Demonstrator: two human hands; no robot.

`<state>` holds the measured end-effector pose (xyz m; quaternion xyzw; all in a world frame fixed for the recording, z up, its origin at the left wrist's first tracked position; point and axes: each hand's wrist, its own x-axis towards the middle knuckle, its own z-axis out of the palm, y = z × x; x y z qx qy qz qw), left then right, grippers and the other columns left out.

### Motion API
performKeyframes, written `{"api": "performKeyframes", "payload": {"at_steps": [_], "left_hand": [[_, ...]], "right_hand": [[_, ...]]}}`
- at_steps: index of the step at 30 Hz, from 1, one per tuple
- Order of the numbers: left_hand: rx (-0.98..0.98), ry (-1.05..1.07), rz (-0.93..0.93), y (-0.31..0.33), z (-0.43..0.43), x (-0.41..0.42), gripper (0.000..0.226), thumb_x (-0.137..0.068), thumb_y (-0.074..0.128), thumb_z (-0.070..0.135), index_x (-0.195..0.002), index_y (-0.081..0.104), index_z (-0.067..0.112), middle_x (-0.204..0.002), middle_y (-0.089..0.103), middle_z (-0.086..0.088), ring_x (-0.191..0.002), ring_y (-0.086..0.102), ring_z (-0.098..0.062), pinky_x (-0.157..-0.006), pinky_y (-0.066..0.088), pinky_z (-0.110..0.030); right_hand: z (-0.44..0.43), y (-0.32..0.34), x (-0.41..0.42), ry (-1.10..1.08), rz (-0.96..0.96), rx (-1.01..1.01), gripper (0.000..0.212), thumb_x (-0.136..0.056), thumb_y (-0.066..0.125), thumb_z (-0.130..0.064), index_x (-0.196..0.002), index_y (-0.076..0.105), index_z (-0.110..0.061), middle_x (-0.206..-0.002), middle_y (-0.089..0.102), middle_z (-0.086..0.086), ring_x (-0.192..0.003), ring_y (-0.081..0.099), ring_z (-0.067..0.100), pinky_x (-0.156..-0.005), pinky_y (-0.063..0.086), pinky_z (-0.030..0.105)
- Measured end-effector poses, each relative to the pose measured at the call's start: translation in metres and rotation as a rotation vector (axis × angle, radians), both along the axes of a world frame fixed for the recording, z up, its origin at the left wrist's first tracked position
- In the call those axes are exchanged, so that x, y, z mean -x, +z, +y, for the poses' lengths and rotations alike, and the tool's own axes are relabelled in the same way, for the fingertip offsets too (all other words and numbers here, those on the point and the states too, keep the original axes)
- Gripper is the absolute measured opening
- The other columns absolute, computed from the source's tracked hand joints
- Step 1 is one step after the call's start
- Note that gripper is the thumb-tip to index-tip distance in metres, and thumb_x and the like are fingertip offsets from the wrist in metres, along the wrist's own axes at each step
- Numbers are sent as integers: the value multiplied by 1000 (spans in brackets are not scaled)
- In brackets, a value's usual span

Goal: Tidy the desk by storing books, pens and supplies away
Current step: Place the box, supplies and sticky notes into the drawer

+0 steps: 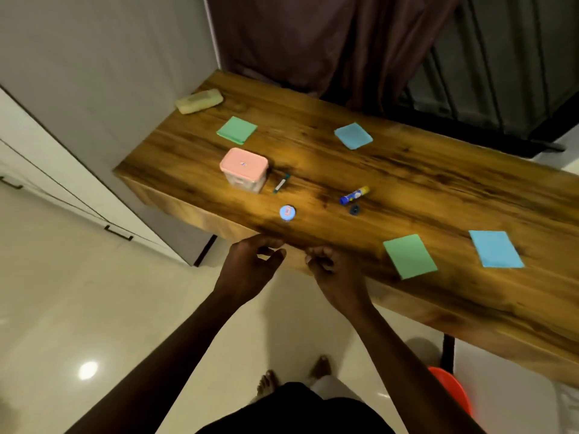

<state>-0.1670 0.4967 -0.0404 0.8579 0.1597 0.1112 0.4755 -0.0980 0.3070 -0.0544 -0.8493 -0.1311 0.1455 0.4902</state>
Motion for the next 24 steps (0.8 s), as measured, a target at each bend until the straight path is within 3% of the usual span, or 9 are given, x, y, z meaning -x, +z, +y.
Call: {"api": "performKeyframes", "payload": {"at_steps": [2, 5, 9, 12, 14, 17, 21, 24], "left_hand": [[1, 43, 33, -4, 12, 4, 14, -88, 78, 23, -102, 76, 24, -92, 68, 27, -88, 67, 9, -72, 57, -14], [-9, 78, 92, -18, 30, 6, 17, -89, 76, 27, -106, 76, 25, -100, 72, 19, -89, 68, 4, -76, 59, -20], [7, 166, 166, -36, 48, 10, 17, -90, 75, 27, -107, 76, 24, -104, 75, 14, -90, 71, -1, -83, 59, -26], [22, 201, 230, -46, 61, 9, 20, -90, 75, 29, -109, 77, 22, -105, 75, 13, -89, 70, 1, -79, 57, -19], [35, 206, 279, -55, 69, 9, 20, -91, 74, 31, -110, 76, 24, -106, 74, 16, -88, 69, 4, -72, 51, -10], [60, 218, 332, -65, 83, 5, 21, -91, 74, 33, -110, 76, 25, -106, 73, 17, -88, 70, 2, -70, 50, -10], [305, 277, 434, -92, 108, -5, 21, -85, 77, 40, -104, 77, 30, -102, 76, 10, -84, 74, -14, -81, 60, -31], [669, 368, 392, -109, 127, -13, 23, -87, 76, 33, -107, 76, 21, -103, 76, -9, -104, 70, -38, -91, 60, -47]], "right_hand": [[13, -7, -1, 54, 46, -8, 12, -96, 70, -31, -107, 73, -27, -106, 74, -15, -102, 68, -1, -82, 50, 10], [31, -21, -7, 112, 115, -19, 15, -97, 69, -30, -111, 73, -25, -110, 74, -13, -104, 68, 0, -78, 51, 8], [50, -42, -15, 175, 174, -17, 15, -97, 68, -28, -111, 73, -25, -110, 73, -11, -105, 67, 3, -86, 55, 18], [64, -59, -20, 199, 255, 7, 15, -97, 68, -27, -109, 73, -21, -106, 74, -8, -100, 68, 6, -84, 57, 20], [72, -71, -21, 172, 360, 2, 15, -96, 68, -28, -108, 74, -21, -103, 75, -6, -97, 71, 12, -84, 62, 29], [85, -83, -17, 50, 608, -106, 15, -97, 68, -22, -109, 74, -16, -104, 76, 1, -102, 73, 22, -83, 64, 35], [104, -98, -14, -194, 934, -315, 19, -98, 66, -17, -116, 70, -11, -116, 75, 9, -106, 73, 25, -87, 63, 38], [116, -115, -16, -401, 1120, -521, 28, -98, 67, -17, -124, 65, -9, -123, 70, 13, -116, 67, 31, -89, 60, 43]]}}
